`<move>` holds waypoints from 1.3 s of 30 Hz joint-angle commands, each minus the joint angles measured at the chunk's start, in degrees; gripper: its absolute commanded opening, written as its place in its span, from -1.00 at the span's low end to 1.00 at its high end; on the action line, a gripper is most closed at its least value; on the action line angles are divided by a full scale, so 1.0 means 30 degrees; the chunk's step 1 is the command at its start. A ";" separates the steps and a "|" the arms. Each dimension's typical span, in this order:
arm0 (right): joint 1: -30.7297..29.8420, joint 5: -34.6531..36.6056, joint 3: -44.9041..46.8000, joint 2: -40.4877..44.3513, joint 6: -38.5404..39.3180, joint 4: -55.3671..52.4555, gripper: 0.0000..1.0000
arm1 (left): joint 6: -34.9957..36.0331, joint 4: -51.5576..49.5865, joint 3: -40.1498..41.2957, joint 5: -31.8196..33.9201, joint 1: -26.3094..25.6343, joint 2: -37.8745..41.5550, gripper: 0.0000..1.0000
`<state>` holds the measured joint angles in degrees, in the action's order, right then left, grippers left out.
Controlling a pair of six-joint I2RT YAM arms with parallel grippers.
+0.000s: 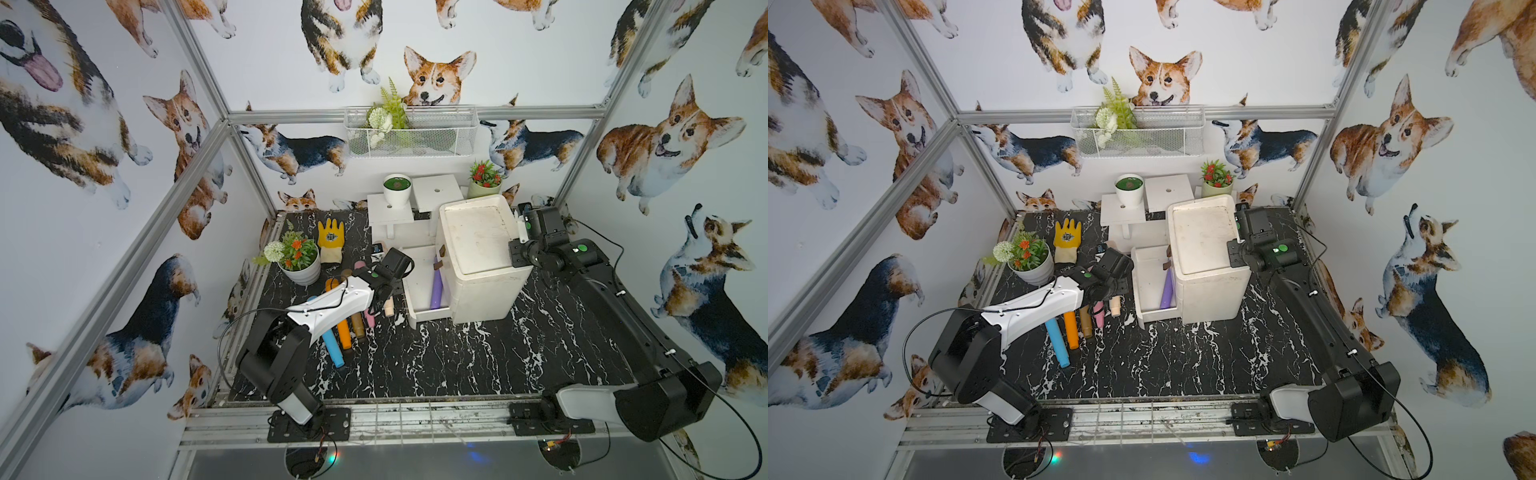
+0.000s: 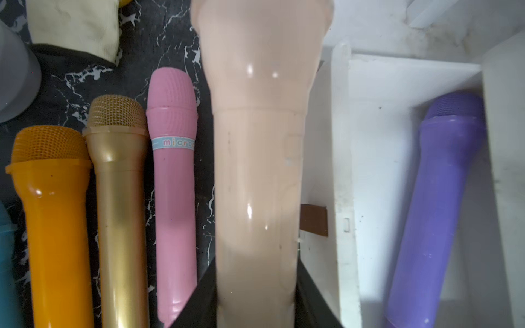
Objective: Take the microphone out of the drawer
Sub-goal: Place the microphone at the center of the board.
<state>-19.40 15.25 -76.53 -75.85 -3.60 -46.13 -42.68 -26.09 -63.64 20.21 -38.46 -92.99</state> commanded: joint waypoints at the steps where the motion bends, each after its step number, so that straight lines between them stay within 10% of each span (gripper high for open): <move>1: -0.0214 -0.2036 0.0600 -0.0731 0.0403 -0.4985 -0.48 | -0.0334 0.0469 0.0260 -0.0595 0.0249 -0.0356 -0.36; 39: -0.0214 -0.1800 0.0748 -0.0367 0.0525 -0.4985 -0.48 | -0.1208 -0.0475 -0.0065 -0.2184 0.1543 -0.3867 -0.08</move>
<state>-19.46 15.29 -76.36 -75.55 -3.73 -46.02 -46.06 -26.48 -63.53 13.43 -34.00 -104.57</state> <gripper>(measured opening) 0.261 0.462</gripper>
